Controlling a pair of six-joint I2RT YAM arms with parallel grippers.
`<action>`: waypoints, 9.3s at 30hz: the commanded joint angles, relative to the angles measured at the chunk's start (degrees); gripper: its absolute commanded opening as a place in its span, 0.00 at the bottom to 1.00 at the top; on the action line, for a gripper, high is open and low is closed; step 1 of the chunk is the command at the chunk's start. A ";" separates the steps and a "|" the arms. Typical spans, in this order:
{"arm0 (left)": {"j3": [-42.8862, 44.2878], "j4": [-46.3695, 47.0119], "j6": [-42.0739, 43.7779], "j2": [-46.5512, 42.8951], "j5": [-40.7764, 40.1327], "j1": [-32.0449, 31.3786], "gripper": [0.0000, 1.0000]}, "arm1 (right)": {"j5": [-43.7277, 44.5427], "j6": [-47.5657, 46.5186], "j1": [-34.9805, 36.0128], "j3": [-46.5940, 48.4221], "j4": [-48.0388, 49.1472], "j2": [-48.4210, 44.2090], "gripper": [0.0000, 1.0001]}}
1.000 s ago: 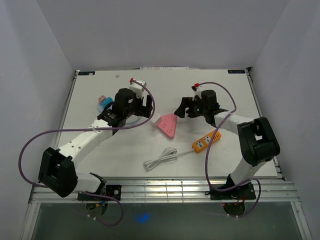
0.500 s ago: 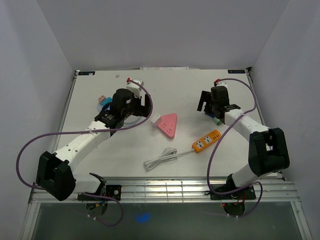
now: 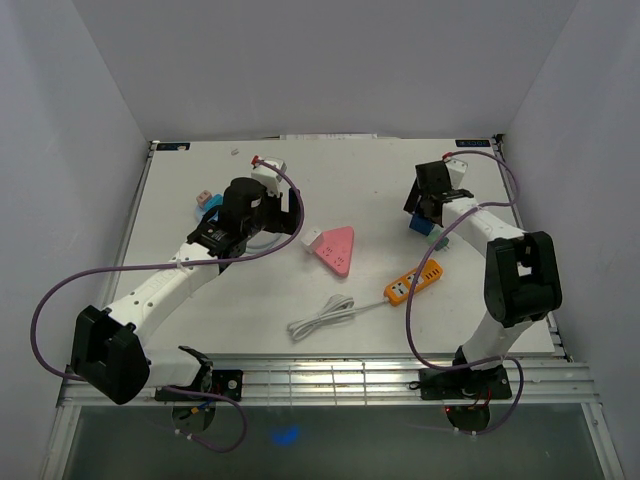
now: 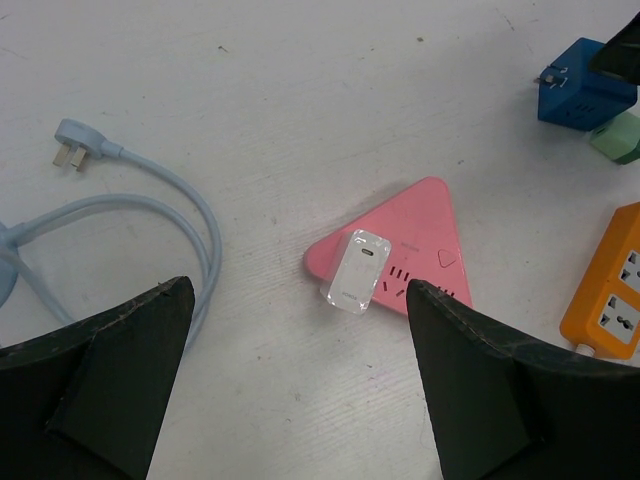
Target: Insert the plug
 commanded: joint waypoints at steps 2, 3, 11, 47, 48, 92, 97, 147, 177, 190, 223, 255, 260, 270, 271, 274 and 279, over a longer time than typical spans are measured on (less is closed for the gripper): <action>1.29 -0.34 -0.63 -1.80 1.05 -0.04 0.98 | 4.55 5.67 -0.20 4.07 -4.27 2.47 0.89; 1.37 -0.43 -0.63 -1.71 1.05 -0.04 0.98 | 4.56 6.03 -0.20 4.24 -4.18 2.82 0.90; 1.46 -0.60 -0.72 -1.54 1.23 -0.04 0.98 | 3.33 5.50 -0.20 4.43 -3.13 5.29 0.94; 11.90 -10.97 -18.88 0.31 13.86 1.19 0.98 | -51.95 -24.46 4.90 -32.32 52.95 -29.33 0.08; 12.61 -11.41 -20.65 0.57 15.45 1.45 0.98 | -52.57 -25.17 5.86 -32.14 52.78 -29.86 0.08; 20.36 -23.63 -61.71 8.66 32.34 6.02 0.98 | -32.45 -67.62 33.11 -27.57 50.58 -32.15 0.08; 21.23 -21.52 -63.74 10.33 31.99 6.11 0.98 | -31.49 -68.50 34.08 -27.74 49.87 -32.06 0.08; 13.24 -11.42 -62.78 9.54 32.08 5.50 0.33 | -30.51 -71.49 35.57 -23.62 48.66 -28.11 0.57; 9.55 2.65 -37.82 11.91 61.87 11.65 0.03 | -48.79 -40.29 24.24 -17.29 33.70 -33.38 0.89; 10.78 3.62 -38.69 13.05 66.96 11.65 0.04 | -55.12 -39.41 24.06 -15.35 32.56 -30.66 0.89; 13.23 -5.66 -31.76 11.91 63.83 12.35 0.96 | -55.74 -36.43 23.36 -16.49 33.53 -29.86 0.08; 5.50 -2.71 -17.69 12.88 37.61 18.59 0.98 | -45.37 -36.77 23.09 -21.94 32.29 -16.60 0.08; 4.45 -1.92 -17.60 12.70 39.28 18.68 0.98 | -44.84 -36.86 23.62 -22.12 33.00 -14.75 0.08; 3.92 -1.66 -17.24 13.76 41.83 18.68 0.98 | -42.29 -36.51 23.97 -21.59 33.96 -13.17 0.08; 3.92 -1.66 -17.24 13.93 41.92 18.68 0.98 | -42.29 -36.42 23.97 -21.59 34.23 -12.99 0.08; 3.83 -1.66 -17.24 14.11 42.09 18.59 0.98 | -42.03 -36.33 24.06 -21.59 34.75 -12.64 0.08; 3.83 -1.66 -17.16 14.55 42.88 18.59 0.98 | -40.10 -36.16 24.15 -21.42 34.67 -12.64 0.08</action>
